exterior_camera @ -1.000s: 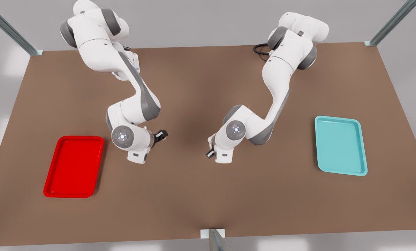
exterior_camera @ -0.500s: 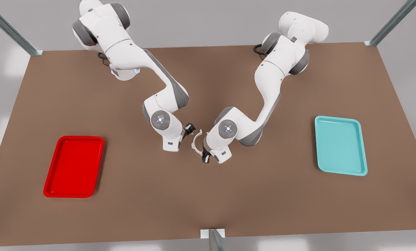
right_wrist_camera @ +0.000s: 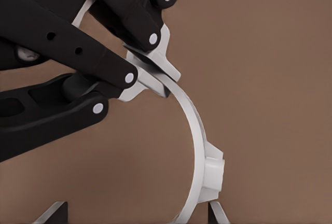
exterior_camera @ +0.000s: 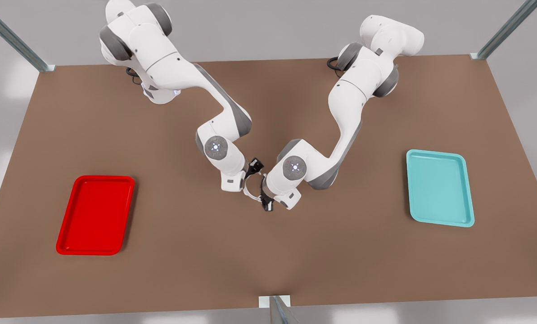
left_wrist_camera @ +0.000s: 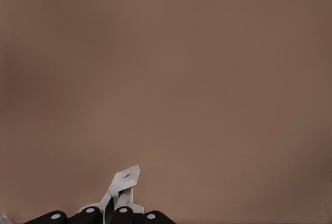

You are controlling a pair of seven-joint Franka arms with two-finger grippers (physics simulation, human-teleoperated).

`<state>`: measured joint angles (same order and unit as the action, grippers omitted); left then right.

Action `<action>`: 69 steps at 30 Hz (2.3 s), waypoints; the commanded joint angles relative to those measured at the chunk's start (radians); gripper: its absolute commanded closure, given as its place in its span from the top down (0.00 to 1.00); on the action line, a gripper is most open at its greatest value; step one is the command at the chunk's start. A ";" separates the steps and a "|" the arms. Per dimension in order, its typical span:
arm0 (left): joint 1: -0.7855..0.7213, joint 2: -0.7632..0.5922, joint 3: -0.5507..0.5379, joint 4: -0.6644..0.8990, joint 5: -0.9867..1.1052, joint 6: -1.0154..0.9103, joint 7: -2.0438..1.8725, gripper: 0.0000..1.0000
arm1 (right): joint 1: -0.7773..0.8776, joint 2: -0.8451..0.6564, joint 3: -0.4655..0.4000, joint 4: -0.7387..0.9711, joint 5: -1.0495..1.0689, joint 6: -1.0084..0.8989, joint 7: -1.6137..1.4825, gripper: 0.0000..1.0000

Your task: Take the drainage pipe clamp from the left arm, pass it to the right arm, and place it in the plate on the right side

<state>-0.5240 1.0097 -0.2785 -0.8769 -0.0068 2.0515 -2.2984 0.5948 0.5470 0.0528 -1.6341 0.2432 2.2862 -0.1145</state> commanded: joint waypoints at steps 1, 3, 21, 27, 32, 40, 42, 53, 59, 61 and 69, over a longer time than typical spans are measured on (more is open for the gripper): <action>0.001 -0.002 -0.001 0.001 0.002 0.004 -0.191 0.21 | 0.000 0.007 -0.001 0.002 0.002 0.029 0.001 1.00; 0.004 -0.003 -0.001 0.001 0.001 0.003 -0.193 0.21 | 0.000 0.014 -0.001 0.000 0.002 0.042 0.001 1.00; 0.006 -0.019 -0.002 0.006 0.002 -0.005 -0.188 1.00 | -0.015 0.050 -0.002 0.007 -0.008 0.058 -0.019 0.21; 0.015 -0.037 -0.005 0.004 -0.012 -0.011 -0.188 1.00 | -0.018 0.050 -0.002 0.010 -0.008 0.052 -0.019 0.21; 0.094 -0.059 -0.050 0.006 -0.018 -0.109 -0.185 1.00 | -0.021 0.073 -0.001 0.033 -0.005 0.058 -0.014 0.21; 0.633 -0.423 -0.077 -0.025 0.165 -0.809 1.991 1.00 | -0.294 0.065 -0.011 0.045 -0.015 -0.082 -0.221 0.21; 0.610 -0.735 0.039 -0.478 0.151 -0.625 2.328 1.00 | -0.352 0.051 -0.013 0.045 -0.053 -0.132 -0.218 0.21; 0.598 -0.583 0.025 -0.195 0.062 -0.866 2.344 1.00 | -0.618 0.042 -0.106 0.040 -0.332 -0.217 -0.478 0.21; 0.598 -0.583 0.024 -0.197 0.060 -0.855 2.344 1.00 | -0.731 0.108 -0.123 0.039 -0.340 -0.093 -0.516 0.21; 0.602 -0.585 0.028 -0.194 0.053 -0.863 2.343 1.00 | -0.754 0.125 -0.123 0.045 -0.340 -0.073 -0.536 0.21; 0.599 -0.585 0.025 -0.186 0.054 -0.870 2.337 1.00 | -0.808 0.153 -0.129 0.074 -0.335 -0.053 -0.652 0.21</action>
<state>0.0737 0.4263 -0.2520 -1.0636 0.0474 1.1886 -0.3657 -0.2109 0.7006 -0.0766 -1.5638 -0.0924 2.2124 -0.5385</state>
